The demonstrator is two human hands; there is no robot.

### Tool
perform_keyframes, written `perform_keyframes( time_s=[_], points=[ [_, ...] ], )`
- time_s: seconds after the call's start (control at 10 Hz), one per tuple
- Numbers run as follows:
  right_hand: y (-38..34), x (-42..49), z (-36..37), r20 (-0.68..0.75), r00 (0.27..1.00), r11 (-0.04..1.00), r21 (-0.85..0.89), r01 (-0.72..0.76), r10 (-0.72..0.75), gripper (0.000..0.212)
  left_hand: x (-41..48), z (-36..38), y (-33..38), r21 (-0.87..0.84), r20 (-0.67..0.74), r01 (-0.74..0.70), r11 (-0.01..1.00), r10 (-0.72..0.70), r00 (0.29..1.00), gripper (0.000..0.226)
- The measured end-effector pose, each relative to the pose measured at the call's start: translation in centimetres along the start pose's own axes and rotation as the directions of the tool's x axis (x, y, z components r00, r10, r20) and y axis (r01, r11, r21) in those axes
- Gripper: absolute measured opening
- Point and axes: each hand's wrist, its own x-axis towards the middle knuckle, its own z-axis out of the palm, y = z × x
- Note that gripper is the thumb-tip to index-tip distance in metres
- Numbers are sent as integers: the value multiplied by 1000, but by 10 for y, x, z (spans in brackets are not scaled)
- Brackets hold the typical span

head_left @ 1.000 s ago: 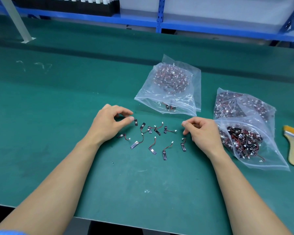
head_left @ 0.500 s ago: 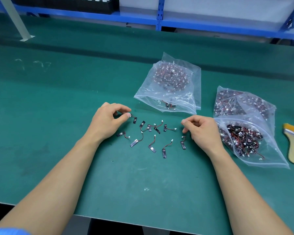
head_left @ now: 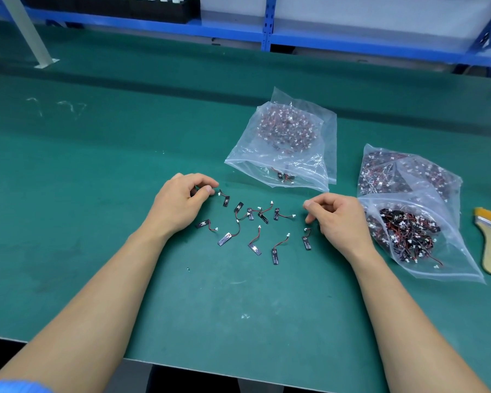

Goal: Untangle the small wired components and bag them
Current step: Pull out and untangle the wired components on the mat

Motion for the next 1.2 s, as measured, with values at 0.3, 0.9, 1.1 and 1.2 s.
perform_keyframes(
  time_s=[0.3, 0.9, 1.1, 1.2],
  points=[
    [0, 0, 0, -1, 1000, 1000, 7, -10, 10, 21, 0, 1, 1, -17, 2, 7, 1000, -7, 1000, 18],
    [1, 1, 0, 5, 1000, 1000, 3, -1, 1, 21, -1, 0, 2, -2, 7, 23, 1000, -23, 1000, 20],
    [1, 0, 0, 2, 1000, 1000, -2, 3, -3, 21, -1, 0, 2, -10, 8, 24, 1000, -24, 1000, 22],
    [1, 0, 0, 3, 1000, 1000, 9, -2, 2, 21, -1, 0, 3, -22, 5, 29, 999, -29, 1000, 23]
  ],
)
